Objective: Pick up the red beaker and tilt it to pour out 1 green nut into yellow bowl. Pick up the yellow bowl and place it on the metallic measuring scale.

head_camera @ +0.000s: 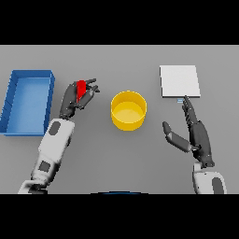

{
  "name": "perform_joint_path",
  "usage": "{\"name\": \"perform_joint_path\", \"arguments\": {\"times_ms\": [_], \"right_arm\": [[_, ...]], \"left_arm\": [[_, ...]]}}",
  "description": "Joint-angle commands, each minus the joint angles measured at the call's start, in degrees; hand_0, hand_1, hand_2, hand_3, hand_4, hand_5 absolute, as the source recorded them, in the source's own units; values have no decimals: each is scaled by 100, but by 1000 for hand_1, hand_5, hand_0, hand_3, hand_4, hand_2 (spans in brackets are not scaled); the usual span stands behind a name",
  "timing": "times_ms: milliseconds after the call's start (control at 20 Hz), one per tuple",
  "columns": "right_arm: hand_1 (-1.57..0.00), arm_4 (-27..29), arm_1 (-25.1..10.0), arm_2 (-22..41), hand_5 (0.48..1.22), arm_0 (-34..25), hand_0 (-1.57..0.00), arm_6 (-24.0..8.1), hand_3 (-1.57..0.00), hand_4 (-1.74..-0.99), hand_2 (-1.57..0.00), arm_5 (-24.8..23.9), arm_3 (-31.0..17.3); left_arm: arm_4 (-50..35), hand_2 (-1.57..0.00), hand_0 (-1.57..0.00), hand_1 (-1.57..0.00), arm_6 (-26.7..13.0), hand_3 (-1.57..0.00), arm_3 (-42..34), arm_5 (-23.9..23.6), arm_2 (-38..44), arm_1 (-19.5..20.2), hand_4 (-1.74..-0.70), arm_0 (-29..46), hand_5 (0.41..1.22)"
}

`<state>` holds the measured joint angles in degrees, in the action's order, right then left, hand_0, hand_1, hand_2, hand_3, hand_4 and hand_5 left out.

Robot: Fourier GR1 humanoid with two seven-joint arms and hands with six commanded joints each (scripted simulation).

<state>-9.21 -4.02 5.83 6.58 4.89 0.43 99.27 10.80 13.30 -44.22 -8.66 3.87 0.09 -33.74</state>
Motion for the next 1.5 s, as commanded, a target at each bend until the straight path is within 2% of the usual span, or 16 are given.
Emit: {"name": "perform_joint_path", "arguments": {"times_ms": [0,200,350,750,850,950,1200,1350,1450], "right_arm": [[1,18,-31,-15,641,2,1,-15,1,-1251,1,20,18],[1,-101,-62,-2,643,21,1,78,1,-1238,1,-35,-8],[1,-143,-44,37,645,-1,1,70,1,-1228,1,-44,2],[1,-291,-91,53,661,27,1,319,1,-1219,1,-106,-52],[1,-357,-115,66,664,13,1,279,1,-1210,1,-138,13],[1,-363,-83,56,658,30,1,130,1,-1199,1,-172,9],[1,-361,-67,95,663,16,1,83,1,-1178,1,-123,10],[1,-313,-71,81,668,-76,1,-7,1,-1182,1,-79,-36],[1,-338,-70,122,671,8,1,70,1,-1183,1,-69,44]], "left_arm": [[-126,-1449,-1434,-1439,24,-1400,-106,99,48,3,-1582,25,1171],[-687,-1521,-1515,-1517,186,-1501,-376,541,231,38,-1676,-44,1144],[-707,-1545,-1542,-1543,-56,-1535,-732,587,140,104,-1708,-25,1132],[-217,-1558,-1556,-1557,-466,-1553,-1369,762,-334,414,-1724,46,1139],[109,-1563,-1562,-1562,-611,-1559,-1534,778,-586,567,-1730,16,1134],[499,-1566,-1565,-1565,-1014,-1563,-1709,890,-909,763,-1734,-67,1124],[1547,-1569,-1569,-1569,-1595,-1569,-1819,1189,-1748,1098,-1739,-485,1129],[2112,-1570,-1570,-1570,-1761,-1570,-1788,1472,-2220,1274,-1740,-794,1147],[2633,-1570,-1570,-1570,-1894,-1570,-1756,1616,-2637,1383,-1740,-970,1174]]}}
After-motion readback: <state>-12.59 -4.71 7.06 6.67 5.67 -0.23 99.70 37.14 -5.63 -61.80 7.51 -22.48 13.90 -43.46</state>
